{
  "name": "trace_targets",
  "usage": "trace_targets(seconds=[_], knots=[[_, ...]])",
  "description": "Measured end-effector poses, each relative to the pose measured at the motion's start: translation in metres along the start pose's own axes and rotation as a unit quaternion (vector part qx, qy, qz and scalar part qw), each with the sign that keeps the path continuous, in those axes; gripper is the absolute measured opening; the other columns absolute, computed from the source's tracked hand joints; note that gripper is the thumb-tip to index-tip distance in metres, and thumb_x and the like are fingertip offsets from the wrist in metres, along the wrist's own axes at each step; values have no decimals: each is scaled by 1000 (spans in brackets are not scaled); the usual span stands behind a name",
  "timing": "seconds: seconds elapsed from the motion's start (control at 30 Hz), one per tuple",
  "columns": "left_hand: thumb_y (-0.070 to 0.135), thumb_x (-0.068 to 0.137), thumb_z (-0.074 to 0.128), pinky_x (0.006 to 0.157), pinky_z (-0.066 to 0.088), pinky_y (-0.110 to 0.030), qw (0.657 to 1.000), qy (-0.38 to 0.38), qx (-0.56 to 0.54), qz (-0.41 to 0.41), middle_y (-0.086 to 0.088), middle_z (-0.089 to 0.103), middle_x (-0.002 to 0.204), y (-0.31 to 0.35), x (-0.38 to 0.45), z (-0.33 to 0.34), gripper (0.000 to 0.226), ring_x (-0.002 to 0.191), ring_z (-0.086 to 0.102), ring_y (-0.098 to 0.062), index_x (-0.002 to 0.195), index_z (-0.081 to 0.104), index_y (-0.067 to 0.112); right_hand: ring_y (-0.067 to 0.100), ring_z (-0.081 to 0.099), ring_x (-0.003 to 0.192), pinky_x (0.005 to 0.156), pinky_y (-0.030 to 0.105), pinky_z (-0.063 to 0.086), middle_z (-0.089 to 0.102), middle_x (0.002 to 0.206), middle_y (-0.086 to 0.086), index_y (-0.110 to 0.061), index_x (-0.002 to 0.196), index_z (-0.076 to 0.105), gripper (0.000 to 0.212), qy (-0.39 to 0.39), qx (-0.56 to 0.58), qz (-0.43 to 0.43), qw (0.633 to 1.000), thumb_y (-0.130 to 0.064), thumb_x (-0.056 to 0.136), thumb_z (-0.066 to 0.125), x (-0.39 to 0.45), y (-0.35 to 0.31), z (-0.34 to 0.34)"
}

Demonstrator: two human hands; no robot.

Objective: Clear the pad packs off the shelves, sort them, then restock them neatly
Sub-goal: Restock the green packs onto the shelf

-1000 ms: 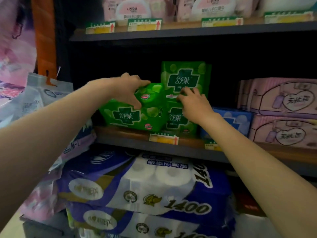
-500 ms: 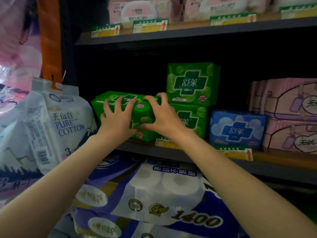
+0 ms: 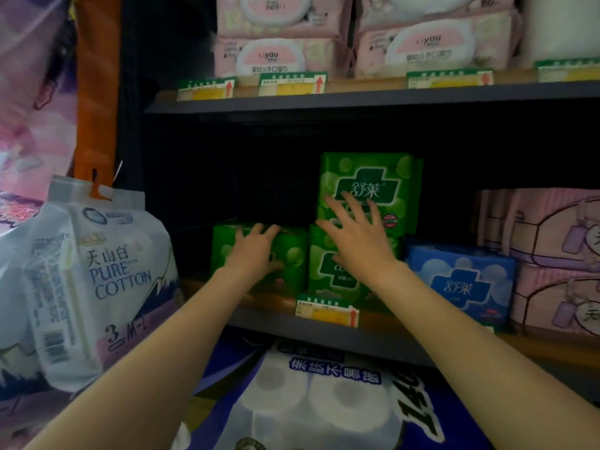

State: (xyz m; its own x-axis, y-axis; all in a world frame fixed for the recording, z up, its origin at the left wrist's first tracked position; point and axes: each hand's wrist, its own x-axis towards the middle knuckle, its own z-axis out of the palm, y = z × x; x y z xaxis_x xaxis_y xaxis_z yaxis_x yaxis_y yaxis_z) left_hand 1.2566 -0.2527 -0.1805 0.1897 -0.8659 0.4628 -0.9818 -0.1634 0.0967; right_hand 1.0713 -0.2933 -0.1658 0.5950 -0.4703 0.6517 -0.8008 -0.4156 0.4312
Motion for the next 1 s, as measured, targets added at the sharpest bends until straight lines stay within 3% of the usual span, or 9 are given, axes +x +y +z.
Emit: trace_targets(seconds=[0.2, 0.4, 0.47, 0.57, 0.63, 0.73, 0.8, 0.9, 1.0], knots=[[24, 94, 55, 100, 39, -48, 999, 5, -20, -48, -6, 10, 156, 23, 21, 20, 71, 140, 7, -42, 149, 11, 27, 36, 47, 126, 101, 59, 31, 50, 139, 10, -21, 115, 65, 82, 84, 13, 17, 996, -27, 39, 94, 1, 6, 23], [20, 96, 50, 110, 24, -51, 996, 29, -57, -65, -13, -8, 156, 26, 13, 28, 67, 139, -7, -48, 150, 9, 28, 38, 51, 122, 97, 60, 33, 54, 134, 12, -19, 109, 68, 80, 107, 29, 8, 994, -28, 34, 95, 3, 3, 30], [19, 96, 49, 108, 26, -53, 989, -15, -110, -99, -22, -14, 153, 27, 5, 25, 71, 138, 3, -51, 150, 4, 29, 39, 52, 121, 97, 61, 33, 55, 134, 12, -18, 109, 68, 80, 118, 34, 12, 992, -26, 34, 95, 3, 2, 32], [14, 94, 51, 102, 40, -44, 981, -110, -137, -87, -31, -13, 150, 24, 14, 21, 83, 122, 45, -43, 148, -11, 29, 39, 52, 121, 97, 60, 32, 55, 134, 12, -18, 110, 68, 80, 119, 34, 20, 992, -25, 35, 95, 1, 1, 33], [13, 94, 49, 105, 37, -47, 978, -155, -114, -77, -32, -3, 151, 20, 28, 23, 86, 121, 48, -40, 147, -17, 28, 38, 52, 121, 97, 59, 31, 55, 134, 11, -18, 110, 68, 80, 112, 35, 26, 993, -25, 34, 95, 1, 1, 34], [20, 95, 44, 113, 19, -51, 975, -204, -39, -77, -21, 27, 149, 21, 39, 26, 83, 131, 37, -34, 146, -21, 27, 38, 52, 121, 96, 59, 33, 55, 133, 10, -19, 109, 68, 81, 98, 35, 28, 994, -26, 33, 95, 3, 2, 35], [21, 96, 40, 114, 8, -56, 975, -211, 3, -69, -15, 35, 146, 26, 40, 24, 76, 134, 32, -33, 148, -15, 27, 37, 53, 121, 96, 58, 33, 56, 133, 10, -19, 107, 69, 81, 95, 29, 32, 995, -27, 31, 96, 3, 1, 35], [18, 97, 35, 110, -5, -61, 975, -211, 54, -34, -11, 13, 156, 34, 30, 25, 66, 142, 9, -39, 150, -2, 29, 37, 54, 120, 94, 59, 37, 56, 132, 9, -19, 104, 69, 80, 92, 25, 42, 995, -25, 29, 96, 3, -3, 31], [20, 99, 32, 107, -11, -63, 972, -215, 90, 5, -2, -13, 157, 39, 29, 34, 67, 141, -13, -42, 148, -10, 35, 36, 54, 120, 94, 58, 38, 56, 132, 9, -20, 103, 69, 79, 67, 28, 50, 996, -23, 29, 96, 3, -4, 28]])
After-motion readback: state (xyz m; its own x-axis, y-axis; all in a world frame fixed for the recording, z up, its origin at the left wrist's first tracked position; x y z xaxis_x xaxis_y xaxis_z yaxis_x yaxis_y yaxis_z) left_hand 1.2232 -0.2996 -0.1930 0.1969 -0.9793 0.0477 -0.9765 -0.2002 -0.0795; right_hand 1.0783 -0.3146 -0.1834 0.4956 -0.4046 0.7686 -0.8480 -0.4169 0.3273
